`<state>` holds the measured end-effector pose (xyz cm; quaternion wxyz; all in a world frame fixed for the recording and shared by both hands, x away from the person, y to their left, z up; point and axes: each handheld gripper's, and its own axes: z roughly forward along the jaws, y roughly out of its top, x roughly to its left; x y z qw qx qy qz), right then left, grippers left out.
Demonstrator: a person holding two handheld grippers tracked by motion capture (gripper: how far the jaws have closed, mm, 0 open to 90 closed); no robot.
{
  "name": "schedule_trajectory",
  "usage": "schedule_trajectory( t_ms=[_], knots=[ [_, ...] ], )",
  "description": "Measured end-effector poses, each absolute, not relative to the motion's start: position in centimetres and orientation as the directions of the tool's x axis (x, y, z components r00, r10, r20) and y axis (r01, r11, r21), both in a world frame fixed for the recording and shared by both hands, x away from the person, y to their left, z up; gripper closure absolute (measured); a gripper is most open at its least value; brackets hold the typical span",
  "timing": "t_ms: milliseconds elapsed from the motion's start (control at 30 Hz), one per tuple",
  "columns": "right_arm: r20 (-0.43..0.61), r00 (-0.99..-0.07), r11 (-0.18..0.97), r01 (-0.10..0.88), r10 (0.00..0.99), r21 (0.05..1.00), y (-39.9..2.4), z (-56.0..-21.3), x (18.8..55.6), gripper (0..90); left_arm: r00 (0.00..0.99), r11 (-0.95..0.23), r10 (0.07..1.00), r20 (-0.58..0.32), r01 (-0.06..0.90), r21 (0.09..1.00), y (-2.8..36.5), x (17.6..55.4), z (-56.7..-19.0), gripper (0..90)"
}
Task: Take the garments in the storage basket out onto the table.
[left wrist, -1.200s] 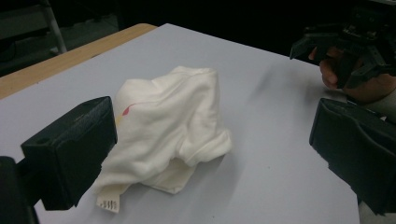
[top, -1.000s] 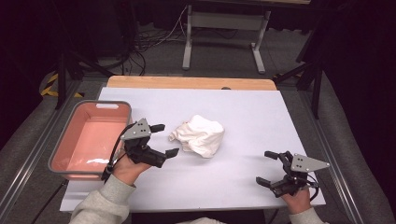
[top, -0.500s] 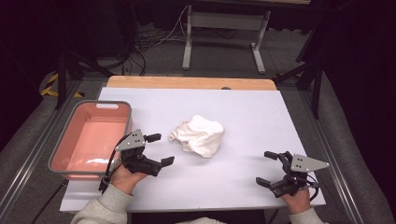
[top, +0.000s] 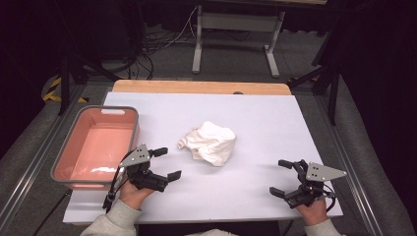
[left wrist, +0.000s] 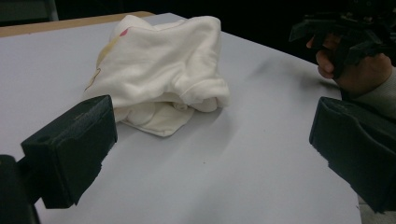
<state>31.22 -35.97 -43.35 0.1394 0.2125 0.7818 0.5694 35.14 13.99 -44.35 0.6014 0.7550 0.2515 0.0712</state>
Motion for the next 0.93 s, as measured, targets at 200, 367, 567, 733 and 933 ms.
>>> schedule_trajectory(
  t_ms=[200,367,567,733,933],
  knots=[
    [0.024,-0.871,0.264,0.174,0.491,0.949,-35.94,-43.39,31.24,0.2,0.858,-0.156,0.475,-0.197,0.302,0.94,14.39,35.35,-45.22,1.5],
    [0.024,-0.871,0.266,0.176,0.49,0.948,-35.94,-43.42,31.25,0.2,0.853,-0.162,0.487,-0.184,0.296,0.941,14.5,35.41,-45.31,1.5],
    [0.024,-0.871,0.264,0.175,0.491,0.949,-36.0,-43.44,31.24,0.2,0.853,-0.175,0.492,-0.172,0.291,0.941,14.42,35.41,-45.31,1.5],
    [0.028,-0.871,0.262,0.177,0.49,0.949,-36.0,-43.46,31.26,0.2,0.84,-0.188,0.514,-0.171,0.305,0.934,14.31,35.41,-45.35,1.5],
    [0.032,-0.871,0.26,0.181,0.49,0.948,-35.98,-43.47,31.26,0.2,0.844,-0.195,0.514,-0.152,0.287,0.938,14.17,35.29,-45.34,1.4]
  ],
)
